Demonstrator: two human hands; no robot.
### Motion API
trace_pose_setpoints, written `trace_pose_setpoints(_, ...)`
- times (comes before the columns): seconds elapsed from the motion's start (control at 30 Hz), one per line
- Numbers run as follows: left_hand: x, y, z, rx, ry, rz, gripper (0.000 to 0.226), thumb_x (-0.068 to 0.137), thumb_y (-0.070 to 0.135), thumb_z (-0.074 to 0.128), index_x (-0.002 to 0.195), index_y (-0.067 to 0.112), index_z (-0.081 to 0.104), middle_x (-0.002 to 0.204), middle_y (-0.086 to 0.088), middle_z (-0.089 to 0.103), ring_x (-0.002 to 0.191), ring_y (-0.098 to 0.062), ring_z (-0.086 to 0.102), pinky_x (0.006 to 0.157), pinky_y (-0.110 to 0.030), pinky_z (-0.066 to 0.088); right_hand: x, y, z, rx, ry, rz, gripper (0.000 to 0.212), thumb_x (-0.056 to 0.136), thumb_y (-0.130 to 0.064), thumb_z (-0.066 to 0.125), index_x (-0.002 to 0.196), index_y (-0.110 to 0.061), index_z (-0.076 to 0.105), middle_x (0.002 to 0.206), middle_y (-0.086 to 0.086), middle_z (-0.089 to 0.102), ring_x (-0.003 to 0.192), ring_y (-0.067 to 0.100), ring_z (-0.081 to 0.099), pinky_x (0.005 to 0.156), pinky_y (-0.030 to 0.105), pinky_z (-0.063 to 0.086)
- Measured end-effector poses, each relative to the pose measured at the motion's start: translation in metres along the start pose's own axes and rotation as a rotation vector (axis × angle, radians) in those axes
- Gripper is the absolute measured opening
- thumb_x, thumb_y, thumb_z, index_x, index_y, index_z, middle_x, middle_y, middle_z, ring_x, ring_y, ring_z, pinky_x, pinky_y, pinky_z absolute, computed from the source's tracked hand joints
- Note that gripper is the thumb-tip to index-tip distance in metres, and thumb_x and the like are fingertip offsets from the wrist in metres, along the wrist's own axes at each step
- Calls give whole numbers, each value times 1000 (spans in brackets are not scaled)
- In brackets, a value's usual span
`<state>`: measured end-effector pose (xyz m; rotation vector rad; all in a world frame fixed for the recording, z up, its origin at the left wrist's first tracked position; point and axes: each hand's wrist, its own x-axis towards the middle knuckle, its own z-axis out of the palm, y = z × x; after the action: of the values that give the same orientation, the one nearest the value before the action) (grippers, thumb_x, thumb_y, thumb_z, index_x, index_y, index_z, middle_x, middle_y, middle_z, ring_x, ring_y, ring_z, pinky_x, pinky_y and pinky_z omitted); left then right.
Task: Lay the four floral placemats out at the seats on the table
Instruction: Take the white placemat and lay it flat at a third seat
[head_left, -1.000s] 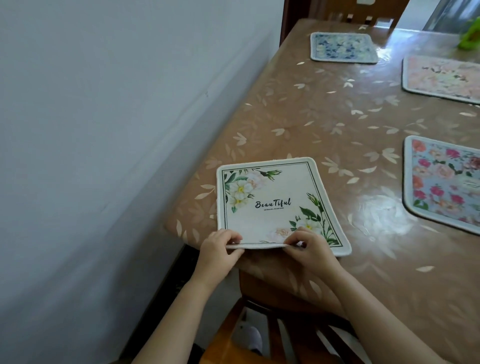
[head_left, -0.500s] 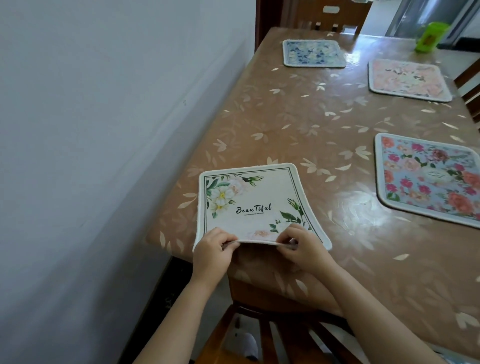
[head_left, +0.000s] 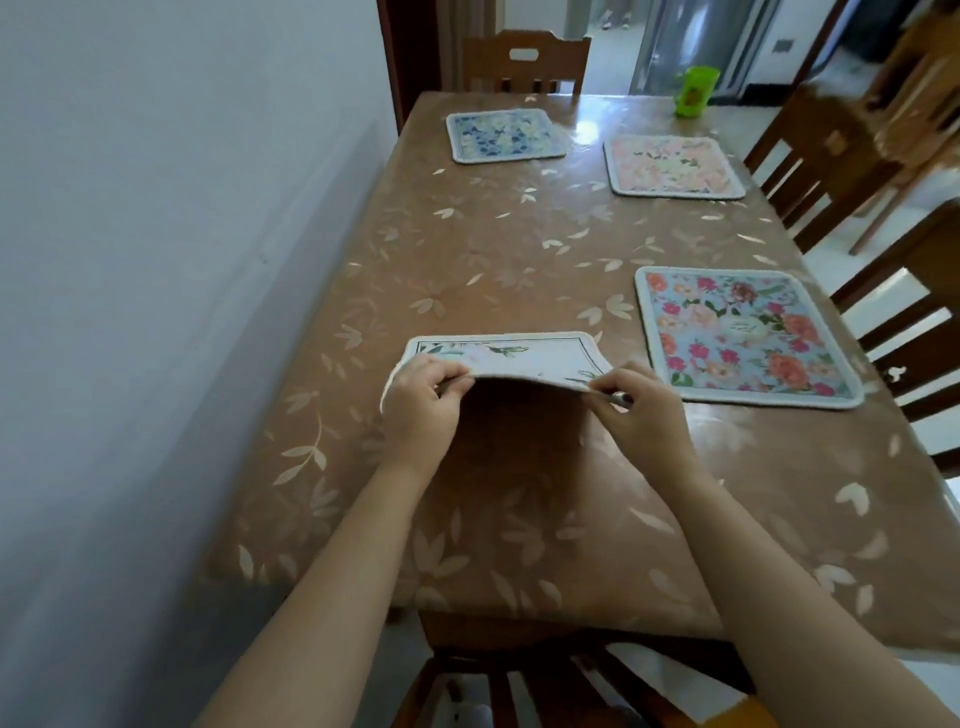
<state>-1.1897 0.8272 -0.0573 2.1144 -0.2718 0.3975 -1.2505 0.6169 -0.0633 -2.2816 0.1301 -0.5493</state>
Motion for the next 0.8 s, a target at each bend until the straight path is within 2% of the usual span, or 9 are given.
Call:
trace_pose_setpoints(0.1,7,4,19,-19,-102,83,9,70,2,73,79,5,71,76,2,58,76,-18,56,70,-24,43,-3,18,-14,-4,39,32,9,70,2,74,75,-3,67,76,5,58,64,10,52,62,1,38)
trace_pose_setpoints(0.23,-30,-21,36,13,-240,58,9,70,4,75,77,8,71,71,6,58,69,-15,56,64,-9,37,-31,45,-12,18,-75,140,9,69,5,73,73,-2,68,71,-2,55,67,2,51,63,-1,37)
trace_pose_setpoints(0.33,-63,-44,39,9,-327,-37,8,71,2,74,77,6,70,70,5,57,68,-17,57,64,-16,40,-56,58,2,29,-190,233,9,69,4,74,73,-2,69,72,-3,54,66,8,54,65,3,40)
trace_pose_setpoints(0.43,-86,-61,37,40,-397,-75,7,71,0,73,77,4,70,68,7,53,69,-17,56,65,-13,39,-81,66,16,-28,-323,283,8,71,-1,74,74,-8,70,79,0,57,74,15,58,73,22,49)
trace_pose_setpoints(0.5,-97,-67,35,84,-440,-45,7,71,0,73,77,3,70,70,1,56,70,-19,56,65,-15,39,-95,68,22,-54,-374,301,8,71,-3,73,75,-9,69,83,1,57,79,17,59,76,30,51)
trace_pose_setpoints(0.63,-113,-72,30,132,-449,12,8,72,-2,72,78,3,70,72,-9,59,72,-22,55,66,-29,46,-106,67,27,-100,-378,232,9,71,-1,73,73,-8,68,82,3,55,82,22,56,72,27,45)
trace_pose_setpoints(0.8,-122,-76,28,200,-481,22,8,71,-2,72,76,3,67,76,-11,61,76,-26,57,69,-36,47,-113,66,30,-141,-415,159,9,71,-4,73,75,-7,66,84,6,54,86,24,51,75,32,44)
